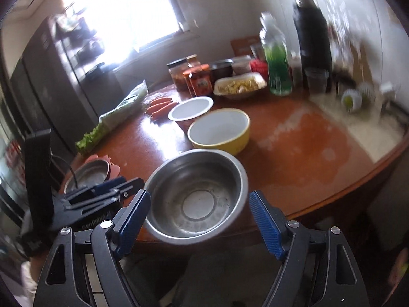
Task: Organize plates and bowls
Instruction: 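Move the left tool to the steel bowl and close on its rim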
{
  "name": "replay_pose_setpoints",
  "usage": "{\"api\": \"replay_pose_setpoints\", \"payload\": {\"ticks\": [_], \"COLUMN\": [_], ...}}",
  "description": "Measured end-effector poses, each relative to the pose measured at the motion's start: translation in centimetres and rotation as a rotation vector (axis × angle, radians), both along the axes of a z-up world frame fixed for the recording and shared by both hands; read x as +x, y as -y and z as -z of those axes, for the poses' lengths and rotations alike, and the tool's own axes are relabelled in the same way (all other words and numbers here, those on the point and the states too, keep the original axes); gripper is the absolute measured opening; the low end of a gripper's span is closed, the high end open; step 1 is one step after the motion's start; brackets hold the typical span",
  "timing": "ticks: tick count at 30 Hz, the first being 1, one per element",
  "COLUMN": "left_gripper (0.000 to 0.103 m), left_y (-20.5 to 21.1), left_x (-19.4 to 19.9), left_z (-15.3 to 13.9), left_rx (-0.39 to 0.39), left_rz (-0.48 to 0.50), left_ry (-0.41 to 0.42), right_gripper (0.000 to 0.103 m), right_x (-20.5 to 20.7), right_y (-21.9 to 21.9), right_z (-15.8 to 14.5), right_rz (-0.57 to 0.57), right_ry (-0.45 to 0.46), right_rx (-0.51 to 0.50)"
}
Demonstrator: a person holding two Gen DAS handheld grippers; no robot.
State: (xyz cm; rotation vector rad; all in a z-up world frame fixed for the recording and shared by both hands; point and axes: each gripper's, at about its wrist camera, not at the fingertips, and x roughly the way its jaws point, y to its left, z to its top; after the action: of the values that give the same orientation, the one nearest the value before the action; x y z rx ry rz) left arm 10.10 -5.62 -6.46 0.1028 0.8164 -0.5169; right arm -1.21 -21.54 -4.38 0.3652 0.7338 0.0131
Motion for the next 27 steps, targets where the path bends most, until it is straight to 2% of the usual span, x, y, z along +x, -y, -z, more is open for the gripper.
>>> {"api": "replay_pose_setpoints", "payload": {"ticks": [3,9,17,21,27], "left_gripper": [0.041,0.041,0.041,0.041,0.041], "left_y": [0.3,1.2,2.3,2.7,3.2], "left_x": [0.8,2.3,3.2,3.2,3.3], "left_z": [0.3,1.1,1.9,2.4,3.0], "left_rx": [-0.022,-0.002,0.064,0.078,0.087], "left_rz": [0.025,0.041,0.044,0.058,0.062], "left_ry": [-0.039,-0.113,-0.132,-0.147,-0.17], "right_gripper": [0.069,0.069,0.069,0.069,0.069], "right_x": [0.7,2.3,3.8,4.3,4.9], "right_y": [0.9,1.3,1.7,1.2,0.8], "right_z": [0.7,1.7,2.9,3.0,3.6], "right_rz": [0.007,-0.019,-0.028,-0.045,-0.061], "right_ry": [-0.03,-0.077,-0.129,-0.135,-0.158], "right_rx": [0.004,-0.006,0.011,-0.02,-0.011]}}
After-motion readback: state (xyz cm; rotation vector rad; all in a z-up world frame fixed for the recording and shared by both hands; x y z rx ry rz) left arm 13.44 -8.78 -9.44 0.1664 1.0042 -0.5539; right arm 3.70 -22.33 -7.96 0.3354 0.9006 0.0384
